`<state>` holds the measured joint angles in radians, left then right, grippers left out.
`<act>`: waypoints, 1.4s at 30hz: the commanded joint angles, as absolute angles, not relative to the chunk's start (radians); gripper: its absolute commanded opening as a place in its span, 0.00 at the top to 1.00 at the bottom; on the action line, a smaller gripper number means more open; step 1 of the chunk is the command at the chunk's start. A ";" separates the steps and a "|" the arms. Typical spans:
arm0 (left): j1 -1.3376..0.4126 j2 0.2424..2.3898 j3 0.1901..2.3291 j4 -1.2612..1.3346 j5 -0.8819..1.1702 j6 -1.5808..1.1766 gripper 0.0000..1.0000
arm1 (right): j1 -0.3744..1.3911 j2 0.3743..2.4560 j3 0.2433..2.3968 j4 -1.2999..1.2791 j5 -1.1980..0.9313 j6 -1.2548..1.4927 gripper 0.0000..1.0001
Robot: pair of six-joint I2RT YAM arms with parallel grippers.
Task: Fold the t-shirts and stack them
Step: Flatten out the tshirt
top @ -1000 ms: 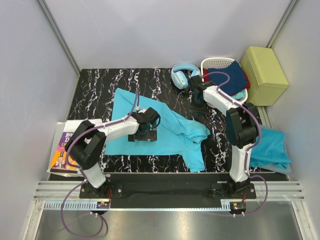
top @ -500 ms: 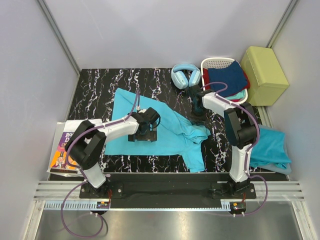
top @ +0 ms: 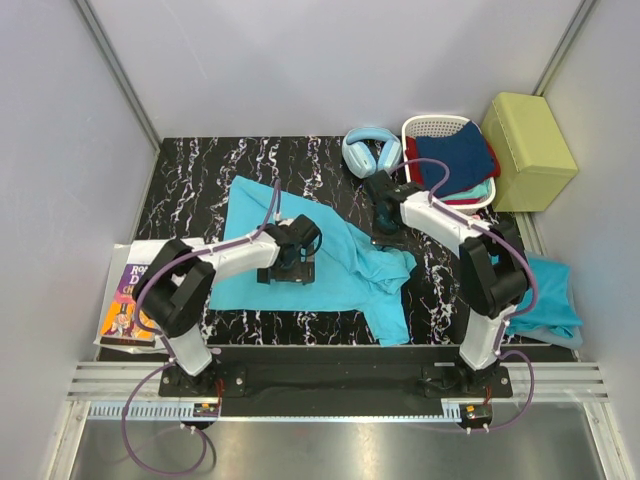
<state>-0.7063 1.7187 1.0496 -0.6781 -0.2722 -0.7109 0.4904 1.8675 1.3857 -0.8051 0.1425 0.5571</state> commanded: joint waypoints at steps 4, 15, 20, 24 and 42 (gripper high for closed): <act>-0.712 1.747 1.108 -0.661 -0.241 -0.707 0.01 | 0.603 1.740 1.394 -0.882 0.180 0.577 1.00; -0.712 1.773 1.134 -0.672 -0.233 -0.712 0.01 | 0.704 1.669 1.234 -0.920 0.088 0.629 1.00; -0.712 1.786 1.141 -0.673 -0.229 -0.715 0.01 | 0.732 1.663 1.186 -0.937 0.031 0.637 1.00; -0.712 1.792 1.143 -0.673 -0.224 -0.716 0.01 | 0.756 1.684 1.172 -0.962 0.002 0.629 1.00; -0.713 1.726 1.091 -0.672 -0.238 -0.726 0.01 | 0.689 1.726 1.410 -1.032 0.302 0.604 0.45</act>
<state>-0.7078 1.7741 1.1133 -0.6800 -0.2337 -0.7128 0.7437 1.7012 1.4204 -1.0153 0.2474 0.6205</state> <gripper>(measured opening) 0.987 0.547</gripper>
